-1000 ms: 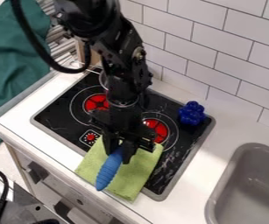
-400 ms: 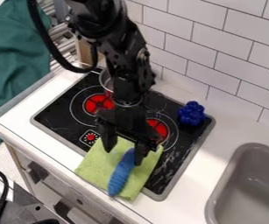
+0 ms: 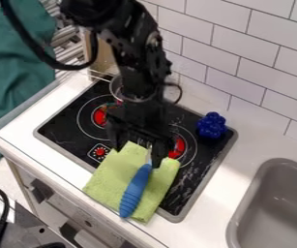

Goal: Pick up the blue fork and put it on top of the towel

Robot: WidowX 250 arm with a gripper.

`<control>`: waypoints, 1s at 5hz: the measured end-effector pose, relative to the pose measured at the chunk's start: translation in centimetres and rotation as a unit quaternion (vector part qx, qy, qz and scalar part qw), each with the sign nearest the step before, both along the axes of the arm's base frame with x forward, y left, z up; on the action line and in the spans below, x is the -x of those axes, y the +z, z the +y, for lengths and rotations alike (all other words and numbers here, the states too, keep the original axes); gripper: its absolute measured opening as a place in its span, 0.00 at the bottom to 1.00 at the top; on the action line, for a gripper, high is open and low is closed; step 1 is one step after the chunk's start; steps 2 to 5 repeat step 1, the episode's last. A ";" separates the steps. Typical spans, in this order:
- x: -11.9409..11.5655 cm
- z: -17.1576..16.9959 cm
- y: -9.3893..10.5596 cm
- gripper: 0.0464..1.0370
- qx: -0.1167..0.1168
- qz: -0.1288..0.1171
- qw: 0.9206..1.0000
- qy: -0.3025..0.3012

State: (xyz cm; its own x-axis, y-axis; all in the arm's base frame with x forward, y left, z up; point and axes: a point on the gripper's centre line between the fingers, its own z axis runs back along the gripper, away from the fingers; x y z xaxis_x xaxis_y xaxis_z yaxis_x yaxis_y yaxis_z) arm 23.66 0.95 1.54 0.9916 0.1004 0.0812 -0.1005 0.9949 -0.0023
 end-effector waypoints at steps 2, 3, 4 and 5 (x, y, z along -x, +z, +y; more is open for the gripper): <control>-0.2 0.1 0.3 0.96 0.008 -0.009 1.000 0.003; -0.2 0.1 0.3 0.96 0.008 -0.009 1.000 0.003; -0.2 0.1 0.3 0.96 0.008 -0.009 1.000 0.003; -0.2 0.1 0.3 0.96 0.008 -0.009 1.000 0.003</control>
